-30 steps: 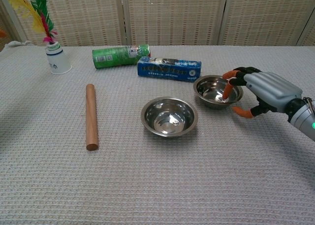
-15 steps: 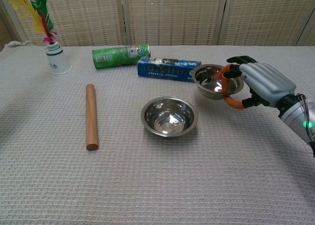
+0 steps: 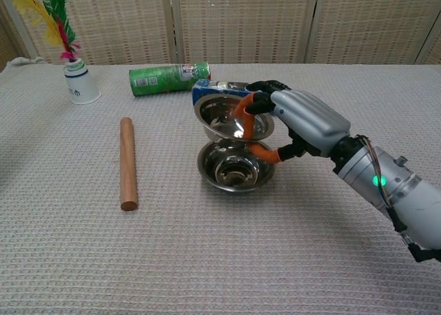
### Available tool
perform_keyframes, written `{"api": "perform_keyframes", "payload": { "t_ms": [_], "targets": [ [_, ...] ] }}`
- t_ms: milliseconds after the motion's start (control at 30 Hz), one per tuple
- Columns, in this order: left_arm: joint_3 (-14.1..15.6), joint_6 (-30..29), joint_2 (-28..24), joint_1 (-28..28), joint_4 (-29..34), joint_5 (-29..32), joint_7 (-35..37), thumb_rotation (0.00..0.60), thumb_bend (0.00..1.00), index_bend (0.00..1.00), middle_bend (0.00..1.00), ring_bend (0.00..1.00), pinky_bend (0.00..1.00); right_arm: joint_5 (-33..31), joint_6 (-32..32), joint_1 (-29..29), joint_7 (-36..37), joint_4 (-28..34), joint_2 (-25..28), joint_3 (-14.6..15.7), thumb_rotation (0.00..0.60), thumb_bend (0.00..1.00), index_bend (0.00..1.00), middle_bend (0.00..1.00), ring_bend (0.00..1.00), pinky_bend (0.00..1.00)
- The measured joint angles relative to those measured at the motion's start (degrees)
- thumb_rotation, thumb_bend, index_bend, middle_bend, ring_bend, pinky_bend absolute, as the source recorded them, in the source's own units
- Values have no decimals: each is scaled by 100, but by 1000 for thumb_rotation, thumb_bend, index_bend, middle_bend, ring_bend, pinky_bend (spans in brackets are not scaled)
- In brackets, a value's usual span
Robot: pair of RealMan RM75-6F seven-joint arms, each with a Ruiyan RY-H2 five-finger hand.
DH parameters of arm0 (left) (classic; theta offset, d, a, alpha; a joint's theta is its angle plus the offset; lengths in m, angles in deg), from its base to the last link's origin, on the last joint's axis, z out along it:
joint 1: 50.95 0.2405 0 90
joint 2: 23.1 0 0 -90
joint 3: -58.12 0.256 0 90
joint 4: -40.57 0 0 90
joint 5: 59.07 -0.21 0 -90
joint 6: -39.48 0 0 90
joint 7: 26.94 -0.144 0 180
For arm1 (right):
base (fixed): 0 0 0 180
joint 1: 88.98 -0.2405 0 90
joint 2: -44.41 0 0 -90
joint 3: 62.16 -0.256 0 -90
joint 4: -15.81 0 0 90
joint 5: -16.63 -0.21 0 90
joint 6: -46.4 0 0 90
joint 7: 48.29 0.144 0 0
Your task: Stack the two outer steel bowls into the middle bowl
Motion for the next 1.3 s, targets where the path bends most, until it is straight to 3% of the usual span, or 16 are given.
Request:
{"api": "perform_keyframes", "payload": {
  "t_ms": [333, 400, 533, 600, 633, 700, 800, 867, 1000, 1167, 1300],
  "targets": [
    [19, -98, -133, 130, 227, -36, -103, 600, 428, 148, 125, 12, 156, 131, 161, 339, -690, 908, 422, 322, 600, 438, 742, 305, 60, 50],
    [24, -69, -122, 127, 236, -38, -124, 600, 429, 148, 126, 12, 156, 127, 154, 426, -913, 1141, 556, 374, 600, 437, 688, 305, 60, 51],
    [18, -42, -86, 116, 242, -48, -147, 600, 428, 149, 125, 12, 156, 102, 20, 537, -1161, 1478, 816, 450, 600, 436, 428, 303, 59, 51],
    [14, -30, -82, 117, 242, -44, -143, 600, 428, 149, 126, 12, 155, 88, -61, 540, -1147, 1510, 849, 452, 600, 434, 181, 265, 58, 49],
    [13, -25, -83, 119, 247, -41, -134, 600, 428, 149, 126, 12, 155, 73, -108, 541, -1135, 1527, 873, 449, 600, 424, 110, 244, 55, 47],
    [16, -1, -100, 126, 277, -34, -106, 600, 429, 150, 125, 12, 156, 45, -159, 549, -1171, 1579, 918, 442, 600, 333, 4, 158, 24, 22],
    [34, 46, -167, 147, 395, -20, -49, 600, 428, 149, 125, 12, 156, -3, -221, 587, -1299, 1792, 1077, 441, 600, 174, 0, 56, 0, 0],
    [65, 70, -265, 188, 552, -13, 32, 600, 423, 145, 125, 12, 159, -34, -215, 647, -1423, 2037, 1249, 441, 600, 127, 0, 26, 0, 0],
    [202, 79, -596, 384, 957, 0, 244, 600, 414, 116, 103, 9, 162, -130, -55, 894, -1815, 2660, 1758, 450, 600, 104, 0, 0, 0, 0],
    [576, 112, -1284, 813, 1681, 36, 646, 600, 403, 53, 17, 0, 155, -589, 158, 1453, -2851, 3755, 2782, 485, 600, 104, 0, 0, 0, 0],
    [768, 57, -1759, 1053, 2261, 11, 521, 600, 402, 23, 0, 0, 154, -1076, 560, 2102, -3631, 4784, 3655, 528, 600, 102, 0, 0, 0, 0]
  ]
}}
